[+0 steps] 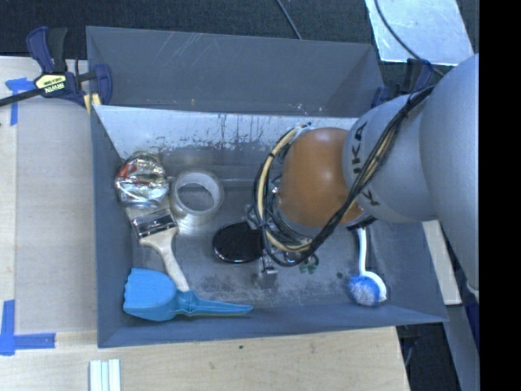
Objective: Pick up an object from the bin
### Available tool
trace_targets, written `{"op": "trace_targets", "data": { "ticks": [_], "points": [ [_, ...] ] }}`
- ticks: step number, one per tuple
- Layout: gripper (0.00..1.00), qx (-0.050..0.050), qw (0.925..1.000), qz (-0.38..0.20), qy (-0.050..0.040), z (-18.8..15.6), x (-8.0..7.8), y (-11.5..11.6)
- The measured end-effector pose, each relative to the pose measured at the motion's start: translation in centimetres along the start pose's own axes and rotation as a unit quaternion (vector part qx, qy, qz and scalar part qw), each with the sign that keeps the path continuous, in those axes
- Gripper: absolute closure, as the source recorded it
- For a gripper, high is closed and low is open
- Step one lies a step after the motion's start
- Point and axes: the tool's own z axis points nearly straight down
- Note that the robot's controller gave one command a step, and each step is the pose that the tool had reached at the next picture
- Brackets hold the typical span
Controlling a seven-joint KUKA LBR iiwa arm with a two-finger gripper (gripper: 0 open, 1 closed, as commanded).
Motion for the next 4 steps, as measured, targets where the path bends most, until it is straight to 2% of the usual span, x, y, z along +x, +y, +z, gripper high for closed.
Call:
{"op": "trace_targets", "data": {
  "ticks": [1,2,3,4],
  "points": [
    [0.0,0.002,0.9963,-0.086,0.0068,0.0,1.4,-3.9],
    [1.0,-0.001,0.9997,-0.025,-0.0008,0.1,0.3,-1.4],
    [1.0,-0.001,0.9997,-0.025,-0.0008,0.1,0.3,-1.4],
    [1.0,-0.001,0.9996,-0.028,0.0005,-10.2,0.1,-2.2]
  ]
}}
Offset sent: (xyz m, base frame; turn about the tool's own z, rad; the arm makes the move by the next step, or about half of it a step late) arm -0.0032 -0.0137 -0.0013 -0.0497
